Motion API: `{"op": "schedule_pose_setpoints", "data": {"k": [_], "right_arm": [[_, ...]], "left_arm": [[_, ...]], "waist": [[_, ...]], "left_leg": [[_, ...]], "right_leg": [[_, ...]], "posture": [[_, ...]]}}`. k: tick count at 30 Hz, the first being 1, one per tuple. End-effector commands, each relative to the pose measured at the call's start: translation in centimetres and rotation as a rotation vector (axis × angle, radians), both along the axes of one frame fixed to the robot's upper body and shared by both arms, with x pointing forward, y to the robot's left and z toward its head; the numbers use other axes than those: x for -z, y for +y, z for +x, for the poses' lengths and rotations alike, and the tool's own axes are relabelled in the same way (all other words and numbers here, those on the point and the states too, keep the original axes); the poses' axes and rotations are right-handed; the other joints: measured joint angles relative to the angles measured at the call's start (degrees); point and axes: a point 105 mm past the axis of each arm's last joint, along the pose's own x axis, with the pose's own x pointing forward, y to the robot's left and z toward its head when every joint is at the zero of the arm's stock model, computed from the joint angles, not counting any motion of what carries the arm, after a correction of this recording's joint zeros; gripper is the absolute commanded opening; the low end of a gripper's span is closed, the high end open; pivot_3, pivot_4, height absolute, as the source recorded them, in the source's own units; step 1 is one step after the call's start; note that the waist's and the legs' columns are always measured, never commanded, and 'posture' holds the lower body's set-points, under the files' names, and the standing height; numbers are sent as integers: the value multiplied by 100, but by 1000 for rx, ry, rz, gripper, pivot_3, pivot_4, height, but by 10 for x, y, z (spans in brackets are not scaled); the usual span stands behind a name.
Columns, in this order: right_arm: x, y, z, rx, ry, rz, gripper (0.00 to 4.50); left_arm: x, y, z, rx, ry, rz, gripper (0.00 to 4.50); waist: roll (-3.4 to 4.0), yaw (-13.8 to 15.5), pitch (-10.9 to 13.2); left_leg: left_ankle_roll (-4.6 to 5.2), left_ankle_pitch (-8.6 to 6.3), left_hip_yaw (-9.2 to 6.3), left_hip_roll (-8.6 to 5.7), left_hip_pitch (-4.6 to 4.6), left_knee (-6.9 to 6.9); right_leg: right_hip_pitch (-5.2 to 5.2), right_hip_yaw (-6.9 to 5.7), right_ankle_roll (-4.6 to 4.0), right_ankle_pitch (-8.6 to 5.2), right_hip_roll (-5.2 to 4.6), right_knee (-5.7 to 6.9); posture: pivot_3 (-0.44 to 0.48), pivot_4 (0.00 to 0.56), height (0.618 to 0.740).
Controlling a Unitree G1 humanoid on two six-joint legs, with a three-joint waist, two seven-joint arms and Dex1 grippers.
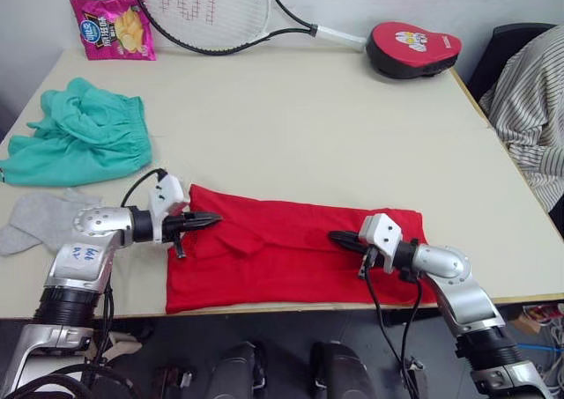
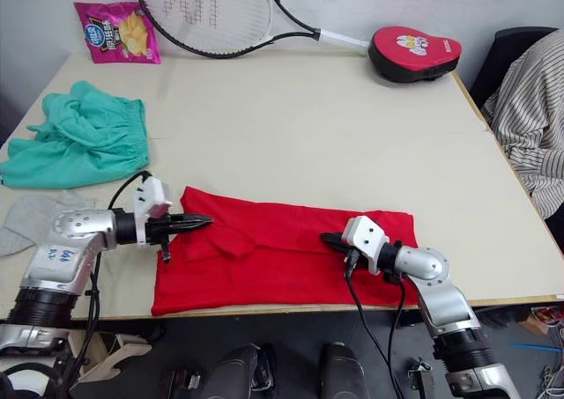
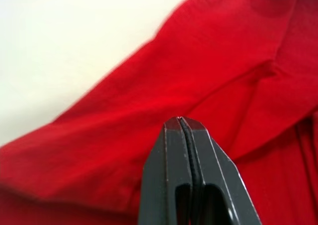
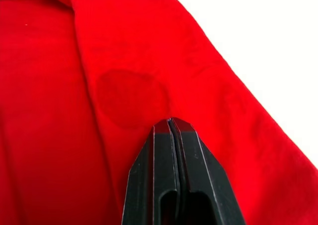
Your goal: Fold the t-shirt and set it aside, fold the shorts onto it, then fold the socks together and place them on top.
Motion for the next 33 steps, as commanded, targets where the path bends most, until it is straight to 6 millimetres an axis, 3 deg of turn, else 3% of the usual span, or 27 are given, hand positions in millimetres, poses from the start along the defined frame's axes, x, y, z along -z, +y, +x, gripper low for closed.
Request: {"op": "schedule_pose_setpoints", "data": {"k": [1, 5, 8, 17, 20, 23, 27, 30, 33], "right_arm": [[-3, 0, 1, -2, -6, 5, 0], [-4, -1, 1, 1, -7, 5, 0], [-3, 0, -1, 1, -5, 11, 0], [0, 2, -3, -7, 7, 18, 0], [-2, 0, -3, -5, 5, 17, 0], [-6, -1, -4, -2, -10, 20, 0], [-24, 14, -5, -14, -69, 83, 0], [-31, 37, -9, -39, -96, 122, 0], [-30, 56, -6, -13, -117, 142, 0]], "left_arm": [[0, -2, -3, 61, -3, 46, 14], [8, 2, -12, 101, 64, 77, 14], [7, -1, -30, 190, 129, 62, 14], [-12, -2, -62, 285, 248, -49, 14], [-20, 5, -84, 324, 318, -64, 14], [-23, 8, -92, 317, 357, -88, 14], [-33, -7, -71, 246, 231, -220, 14], [-50, -20, -36, 102, 69, -400, 14], [-33, -24, -12, -31, -4, -328, 14]], "waist": [[0, -4, 0], [0, -3, 0], [0, -6, 0], [0, -1, 0], [0, -9, 0], [1, -19, 0], [2, 31, 1], [-2, 64, -1], [-8, 32, -4]], "left_leg": [[0, 0, 1, 2, -1, 0], [-5, -2, 1, 2, -1, 1], [-9, -5, 1, 2, 0, 0], [-14, -8, -1, 3, 0, 2], [-15, -8, -2, 4, 0, 1], [-16, -8, -2, 5, 1, -3], [-21, -9, -5, 2, 2, 0], [-20, -9, -11, 1, -1, 6], [-15, -5, -8, 0, -1, 6]], "right_leg": [[-2, 1, 0, 0, 2, 0], [-3, 2, 0, 0, -1, -5], [-3, 3, 0, 0, -2, -5], [-3, 5, -1, 0, -7, -5], [-3, 6, -1, -1, -7, -5], [-5, 7, -5, -3, -5, -7], [-3, 6, -6, -3, -11, -5], [0, 5, -5, -3, -11, -3], [-1, 4, -4, -2, -6, 3]], "posture": [[0, 150, 740], [0, 150, 740], [0, 150, 740], [0, 150, 740], [0, 150, 740], [0, 150, 740], [0, 150, 740], [0, 150, 740], [0, 150, 740]]}}
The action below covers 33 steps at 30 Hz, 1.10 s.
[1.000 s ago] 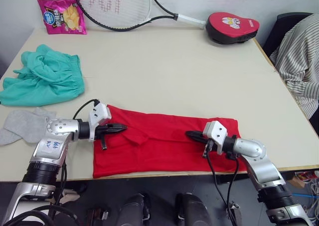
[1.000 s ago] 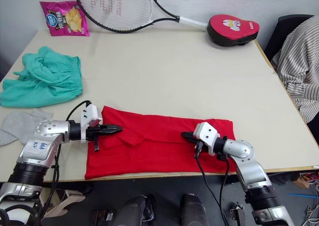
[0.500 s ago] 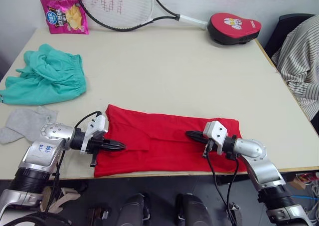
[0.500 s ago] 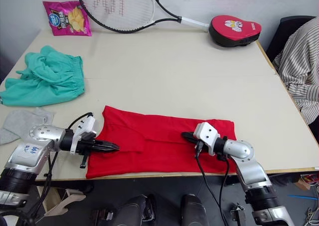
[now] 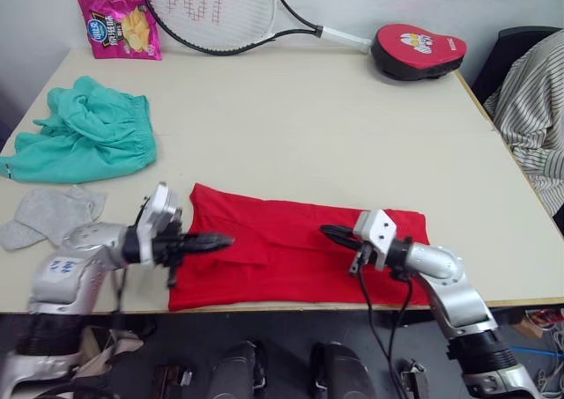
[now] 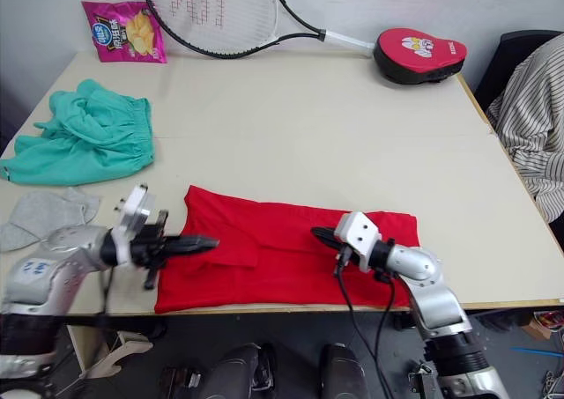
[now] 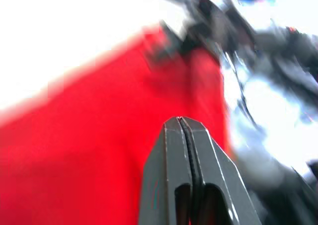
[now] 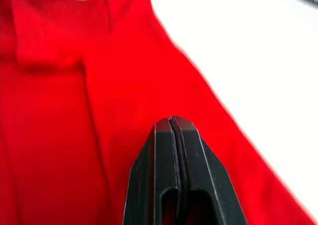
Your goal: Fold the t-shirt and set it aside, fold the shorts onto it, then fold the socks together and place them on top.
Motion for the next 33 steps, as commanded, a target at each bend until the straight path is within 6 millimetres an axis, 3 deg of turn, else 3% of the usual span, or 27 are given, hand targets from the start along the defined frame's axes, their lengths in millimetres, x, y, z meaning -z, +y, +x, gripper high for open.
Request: {"op": "schedule_pose_setpoints", "data": {"k": [1, 4, 8, 11, 16, 20, 23, 28, 30, 33], "right_arm": [[-7, 17, 3, 45, -55, 23, 0], [1, 20, 9, 131, -64, 28, 0], [17, 4, 16, 247, -90, -27, 0], [23, -44, 28, 445, -76, -21, 0], [39, -124, 24, 667, -11, -1, 0], [48, -164, 20, 807, 46, 57, 0], [40, -170, 17, 795, 26, 85, 0], [6, -164, 17, 706, -46, 194, 0], [-6, -152, 16, 635, -59, 230, 0], [-14, -119, 15, 501, -66, 227, 0]], "left_arm": [[15, 6, 23, -168, -79, 111, 14], [31, 8, 37, -269, -92, 168, 14], [45, 14, 54, -384, -136, 256, 14], [49, 30, 68, -543, -144, 257, 14], [53, 48, 80, -744, -94, 126, 14], [57, 51, 82, -775, -75, 98, 14], [51, 51, 81, -758, -92, 56, 14], [12, 40, 71, -606, -218, -68, 14], [1, 26, 60, -476, -258, -67, 14], [3, 0, 35, -248, -287, 12, 14]], "waist": [[0, -58, 0], [-1, -62, 0], [-3, -42, -2], [-8, -29, -5], [-44, 29, -28], [-64, 31, -41], [-66, 32, -42], [-65, 34, -41], [-61, 28, -38], [-60, 8, -38]], "left_leg": [[7, 4, 4, 0, 1, -2], [19, 12, 13, 1, 1, -8], [0, 1, 12, 0, 0, -6], [-5, -2, 11, -3, 2, -4], [-2, -2, 7, -6, 7, -3], [-4, -3, 4, 2, 28, -6], [-11, -21, 3, 4, 101, -31], [-17, -18, 5, 2, 95, -56], [-20, -16, 6, 2, 89, -66], [-22, -14, 7, 1, 91, -74]], "right_leg": [[-1, 1, 0, 0, 4, 3], [-8, 3, 0, 0, 10, 32], [-8, 3, 0, 0, 6, 30], [-5, 4, 0, 0, 0, 30], [2, 3, 0, 0, -4, 21], [26, -2, 0, 0, 1, -5], [97, 0, 1, -1, 0, -33], [83, 4, 1, -1, -2, -47], [77, 3, 1, -1, -1, -52], [79, 2, 1, -1, 1, -52]], "posture": [[0, 150, 740], [0, 150, 740], [0, 150, 740], [0, 150, 740], [0, 150, 740], [0, 150, 740], [0, 150, 740], [0, 150, 740], [0, 150, 740], [0, 150, 740]]}}
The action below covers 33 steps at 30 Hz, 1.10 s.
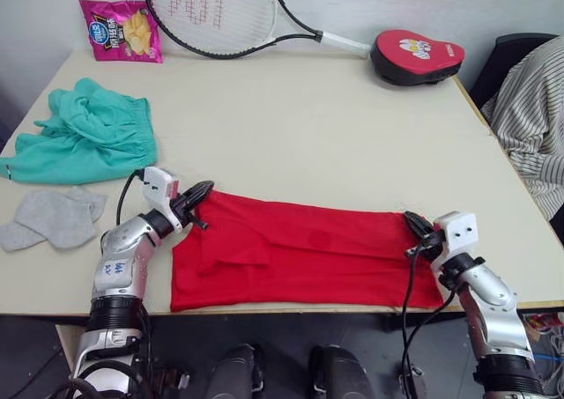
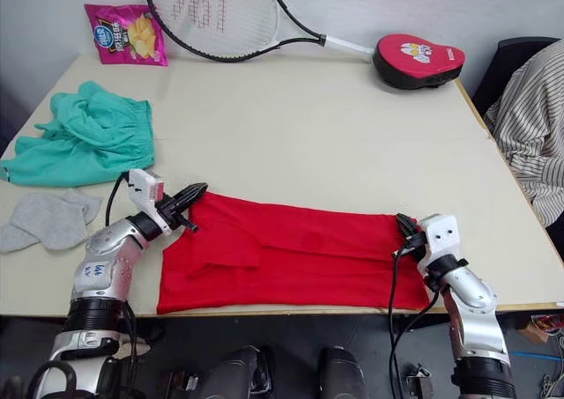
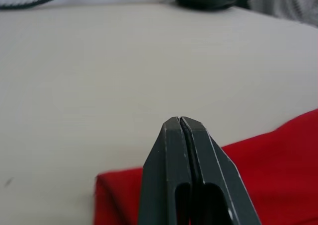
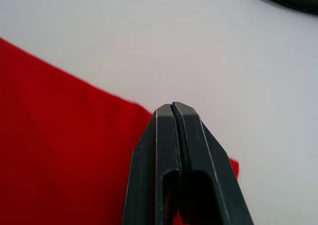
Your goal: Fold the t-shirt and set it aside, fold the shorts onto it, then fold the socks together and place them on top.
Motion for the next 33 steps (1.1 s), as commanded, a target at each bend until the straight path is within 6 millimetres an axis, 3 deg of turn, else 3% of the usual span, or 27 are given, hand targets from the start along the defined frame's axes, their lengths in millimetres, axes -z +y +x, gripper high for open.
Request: {"op": "schedule_pose_setpoints", "data": {"k": [1, 6, 10, 16, 19, 22, 25, 28, 30, 33], "right_arm": [[-21, 36, -4, -142, -65, 5, 0], [-3, 91, -11, -239, -29, -14, 0], [11, 95, -12, -211, -6, -50, 0], [26, 44, -11, -50, 45, -66, 0], [27, 20, -12, 2, 52, -65, 0], [25, -16, -14, 106, 50, -57, 0], [18, -44, -19, 166, 30, -31, 0], [-17, -64, -21, 155, -52, 123, 0], [-27, -62, -26, -1, 9, 49, 369], [-49, -89, -16, -45, 78, -37, 1178]], "left_arm": [[-4, -31, -29, 240, -48, 104, 14], [17, -45, -57, 351, -1, 193, 14], [32, -40, -69, 322, 43, 245, 14], [69, -7, -74, 189, 134, 297, 14], [76, 2, -76, 172, 147, 308, 14], [78, 14, -72, 126, 153, 294, 14], [69, 19, -72, 128, 128, 237, 14], [48, 17, -81, 212, 80, 169, 14], [34, 15, -88, 263, 79, 144, 0], [15, 9, -94, 316, 103, 68, 385]], "waist": [[1, -33, 0], [3, -101, 1], [8, -77, 4], [8, -41, 4], [10, -40, 3], [25, -60, -6], [38, -65, -12], [51, -84, -4], [66, -96, 5], [95, -94, 24]], "left_leg": [[0, 0, 1, 0, 0, -1], [-9, 5, 1, 0, 4, -19], [-12, 6, 1, 0, 0, -26], [-12, 4, 0, -5, 1, -25], [-14, 4, 0, -5, 5, -31], [-17, 5, 0, -4, 10, -39], [-17, 5, 0, -3, 12, -40], [-16, 5, 1, -1, 10, -41], [-15, 5, 1, 0, 9, -40], [1, 0, 2, 0, 8, -30]], "right_leg": [[0, 0, 0, 0, 0, -1], [-5, 2, -7, -4, 2, -6], [-16, 3, -12, -7, 0, -6], [-13, 8, -12, -7, -6, -8], [-13, 11, -13, -7, -6, -10], [-12, 11, -15, -8, -5, -12], [-11, 11, -15, -9, -5, -14], [-13, 11, -16, -9, -4, -14], [-13, 12, -16, -9, -3, -14], [-9, 12, -15, -9, -6, -15]], "posture": [[0, 150, 740], [0, 150, 740], [0, 150, 740], [0, 150, 740], [0, 150, 740], [0, 150, 740], [0, 150, 740], [0, 150, 740], [0, 150, 740], [0, 150, 740]]}}
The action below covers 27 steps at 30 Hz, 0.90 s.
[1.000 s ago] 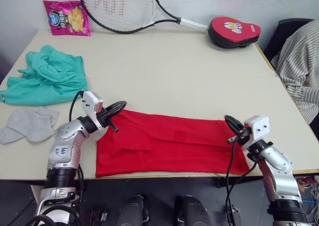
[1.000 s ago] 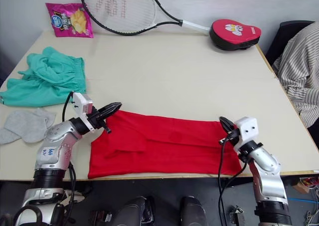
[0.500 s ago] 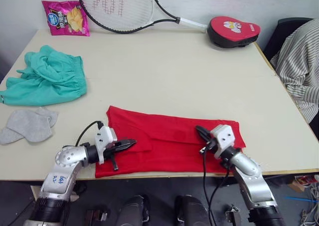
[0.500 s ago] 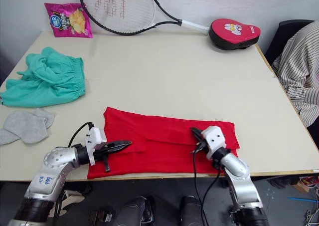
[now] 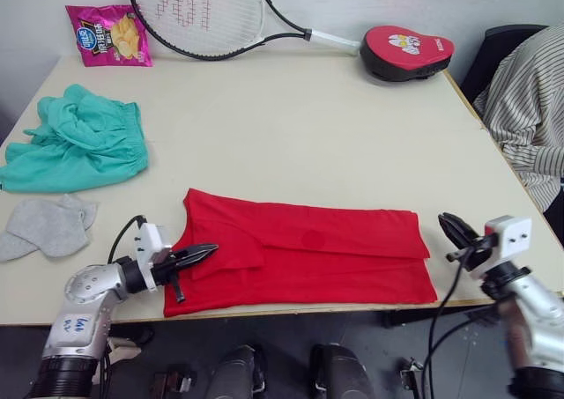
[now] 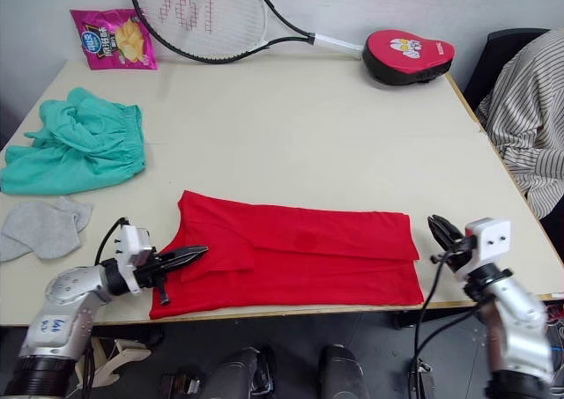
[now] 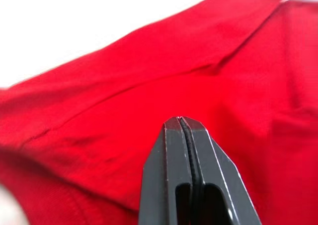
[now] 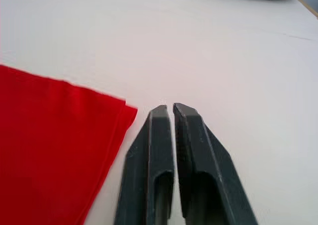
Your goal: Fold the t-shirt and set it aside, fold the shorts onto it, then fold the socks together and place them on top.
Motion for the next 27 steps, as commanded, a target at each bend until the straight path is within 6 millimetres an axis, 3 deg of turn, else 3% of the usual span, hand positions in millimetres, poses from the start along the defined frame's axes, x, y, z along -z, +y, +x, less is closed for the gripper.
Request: {"op": "schedule_pose_setpoints", "data": {"k": [1, 4, 7, 10, 14, 16, 19, 22, 23, 27], "right_arm": [[-37, -22, 9, -75, 13, -48, 1606], [-40, -14, 18, -248, 170, -133, 2568], [-34, -2, 28, -384, 328, -197, 3582], [-32, 11, 39, -483, 380, -214, 4500], [-17, 21, 55, -528, 473, -331, 4500], [-11, 23, 59, -532, 520, -361, 4500], [-3, 27, 59, -560, 631, -356, 3951], [4, 28, 52, -608, 723, -372, 3001], [5, 29, 50, -630, 745, -384, 2501], [2, 37, 51, -669, 746, -393, 1352]], "left_arm": [[-32, -12, -12, 90, -26, -79, 648], [-44, -23, -19, 142, -63, -65, 1492], [-42, -34, -25, 190, -45, -37, 2385], [-51, -46, -33, 261, -84, -101, 3355], [-60, -63, -40, 343, -108, -137, 4467], [-64, -68, -43, 377, -109, -158, 4467], [-65, -72, -45, 409, -82, -178, 4500], [-65, -73, -43, 406, -84, -179, 4500], [-65, -73, -42, 403, -87, -177, 4500], [-64, -72, -40, 390, -92, -170, 4500]], "waist": [[9, 2, 6], [10, 15, 7], [14, 5, 9], [19, 7, 12], [22, 6, 15], [22, 17, 15], [24, 15, 16], [24, -1, 16], [24, 2, 16], [24, 1, 16]], "left_leg": [[4, -1, 1, 0, 1, 5], [4, -1, 0, 0, 2, 4], [2, 1, -2, 8, 0, 6], [3, 1, 0, 6, -2, 8], [2, 1, 0, 4, -7, 16], [1, 2, -1, 2, -9, 18], [0, 2, -3, 1, -10, 18], [0, 3, -3, 2, -9, 19], [0, 3, -3, 3, -9, 20], [-2, 3, -6, 3, -9, 21]], "right_leg": [[3, -1, 1, 1, -2, 0], [5, -4, 1, 1, -1, -1], [8, -14, -2, -1, 6, -6], [9, -15, -2, -1, 6, -9], [9, -17, -1, 0, 5, -9], [9, -19, -1, 0, 4, -6], [10, -21, -1, 0, 4, -8], [11, -20, -1, 0, 6, -8], [12, -22, -1, 0, 7, -8], [14, -24, -1, 0, 6, -8]], "posture": [[0, 150, 740], [0, 150, 740], [0, 150, 740], [0, 150, 740], [0, 150, 740], [0, 150, 740], [0, 150, 740], [0, 150, 740], [0, 150, 740], [0, 150, 740]]}}
